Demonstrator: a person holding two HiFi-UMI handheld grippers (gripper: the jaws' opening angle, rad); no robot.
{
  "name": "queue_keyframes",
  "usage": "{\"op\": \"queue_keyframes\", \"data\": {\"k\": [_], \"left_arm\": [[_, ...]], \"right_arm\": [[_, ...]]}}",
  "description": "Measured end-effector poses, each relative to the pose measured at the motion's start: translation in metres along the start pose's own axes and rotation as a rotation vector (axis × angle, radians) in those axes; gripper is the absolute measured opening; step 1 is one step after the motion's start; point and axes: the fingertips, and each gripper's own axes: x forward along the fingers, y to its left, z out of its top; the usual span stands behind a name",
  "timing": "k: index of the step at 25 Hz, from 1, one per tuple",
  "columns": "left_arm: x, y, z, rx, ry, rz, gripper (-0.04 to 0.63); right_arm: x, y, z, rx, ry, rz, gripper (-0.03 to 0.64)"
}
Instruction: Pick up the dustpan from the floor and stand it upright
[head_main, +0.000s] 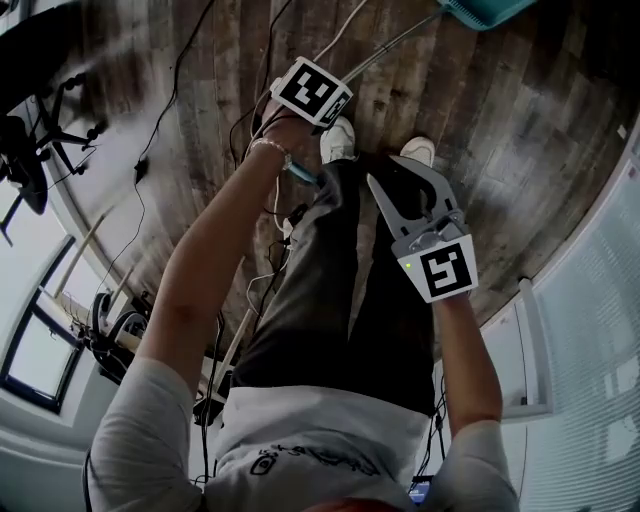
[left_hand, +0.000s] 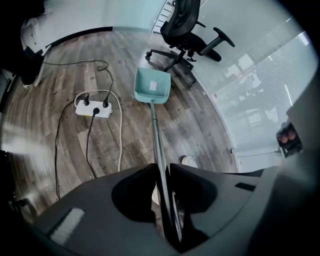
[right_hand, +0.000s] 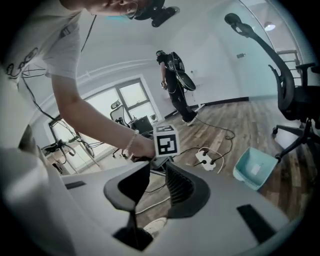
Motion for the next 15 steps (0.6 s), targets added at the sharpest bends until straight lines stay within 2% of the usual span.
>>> {"op": "queue_keyframes", "data": {"k": [4, 9, 15], "left_arm": [[-0.011, -0.009, 0.007, -0.001, 0.04, -0.005, 0.091], [-0.018, -0.02, 0.012, -0.019, 0.066, -0.016, 0.091], [-0.018, -0.021, 0.016, -0.041, 0.054, -0.03, 0.091]], "right_arm": [[0.015, 0.035, -0.005, 0.072, 0.023, 0.082, 0.112], [0.041, 0.053, -0.008, 0.175, -0.002, 0.107, 0.138], [0.062, 0.073, -0.011, 0.182, 0.045, 0.201, 0.143]]}}
